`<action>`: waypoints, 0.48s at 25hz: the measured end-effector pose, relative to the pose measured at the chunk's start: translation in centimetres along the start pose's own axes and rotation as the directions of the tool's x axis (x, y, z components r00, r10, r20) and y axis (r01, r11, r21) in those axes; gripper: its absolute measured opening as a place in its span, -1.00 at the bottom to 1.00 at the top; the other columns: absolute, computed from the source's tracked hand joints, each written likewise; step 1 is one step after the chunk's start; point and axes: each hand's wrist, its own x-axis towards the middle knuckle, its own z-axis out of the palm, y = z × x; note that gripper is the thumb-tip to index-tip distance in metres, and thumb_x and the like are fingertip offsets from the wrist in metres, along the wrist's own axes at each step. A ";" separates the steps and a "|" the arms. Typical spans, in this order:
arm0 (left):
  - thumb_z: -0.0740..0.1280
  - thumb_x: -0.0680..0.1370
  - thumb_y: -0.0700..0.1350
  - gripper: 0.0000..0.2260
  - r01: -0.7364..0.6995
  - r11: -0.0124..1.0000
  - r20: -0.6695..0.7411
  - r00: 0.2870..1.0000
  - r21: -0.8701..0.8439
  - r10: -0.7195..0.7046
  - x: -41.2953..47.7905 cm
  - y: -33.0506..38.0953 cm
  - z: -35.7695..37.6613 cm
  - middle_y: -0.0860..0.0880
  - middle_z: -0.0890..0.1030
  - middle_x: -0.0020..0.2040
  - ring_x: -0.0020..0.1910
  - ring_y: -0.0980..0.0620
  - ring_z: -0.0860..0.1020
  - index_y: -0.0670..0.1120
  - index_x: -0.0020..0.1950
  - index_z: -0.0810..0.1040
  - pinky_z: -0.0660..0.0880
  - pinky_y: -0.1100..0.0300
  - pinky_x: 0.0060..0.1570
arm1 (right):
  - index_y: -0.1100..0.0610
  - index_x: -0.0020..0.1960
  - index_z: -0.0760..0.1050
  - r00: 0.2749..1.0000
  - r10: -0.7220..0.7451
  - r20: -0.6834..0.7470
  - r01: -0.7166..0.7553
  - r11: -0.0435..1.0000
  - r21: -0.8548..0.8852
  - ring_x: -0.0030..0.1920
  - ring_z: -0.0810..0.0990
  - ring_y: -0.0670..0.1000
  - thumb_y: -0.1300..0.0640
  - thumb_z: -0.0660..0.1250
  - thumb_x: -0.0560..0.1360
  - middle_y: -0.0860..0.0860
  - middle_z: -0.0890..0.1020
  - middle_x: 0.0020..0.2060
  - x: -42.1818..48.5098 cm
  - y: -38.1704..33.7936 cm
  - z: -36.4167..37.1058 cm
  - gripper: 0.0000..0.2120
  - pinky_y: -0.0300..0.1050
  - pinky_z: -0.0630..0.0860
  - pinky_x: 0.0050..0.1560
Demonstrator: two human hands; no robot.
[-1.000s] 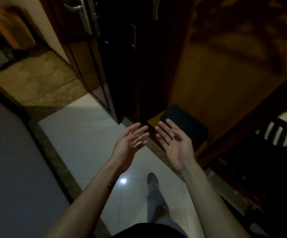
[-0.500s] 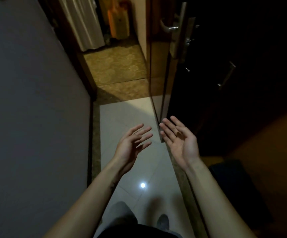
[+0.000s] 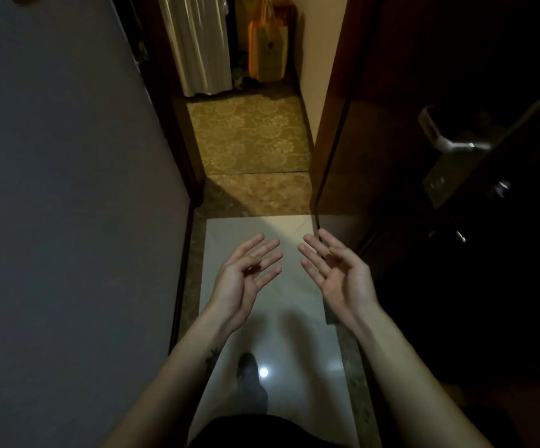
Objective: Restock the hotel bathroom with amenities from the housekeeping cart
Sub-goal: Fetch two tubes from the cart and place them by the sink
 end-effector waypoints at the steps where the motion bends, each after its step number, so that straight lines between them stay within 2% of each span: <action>1: 0.10 0.62 -0.37 -0.61 -0.002 1.000 0.011 1.000 -0.001 0.002 2.1 1.8 -0.2 -0.21 0.65 0.26 0.26 -0.16 0.62 -0.18 0.43 0.42 0.54 -0.03 0.18 | 0.16 0.37 0.46 1.000 -0.001 0.000 0.001 1.000 -0.003 0.25 0.64 0.14 0.23 0.11 0.63 0.17 0.66 0.23 2.1 -0.3 1.6 -0.66 0.02 0.50 0.29; 7: 0.10 0.62 -0.37 -0.63 -0.034 0.999 0.056 0.998 0.001 0.034 12.7 11.4 0.4 -0.21 0.64 0.27 0.25 -0.15 0.63 -0.16 0.39 0.45 0.57 0.00 0.14 | 0.17 0.35 0.46 1.000 -0.011 0.013 0.011 1.000 0.029 0.23 0.65 0.16 0.25 0.12 0.62 0.19 0.66 0.22 13.6 -2.8 9.7 -0.66 0.02 0.52 0.26; 12: 0.13 0.62 -0.36 -0.64 -0.075 0.997 0.000 0.997 0.014 0.075 22.3 16.4 0.4 -0.17 0.65 0.26 0.22 -0.13 0.65 -0.12 0.36 0.47 0.58 0.01 0.11 | 0.12 0.33 0.46 0.999 0.006 0.051 -0.003 0.999 -0.045 0.22 0.66 0.13 0.22 0.11 0.63 0.14 0.67 0.22 24.3 -5.3 14.4 -0.68 0.01 0.53 0.20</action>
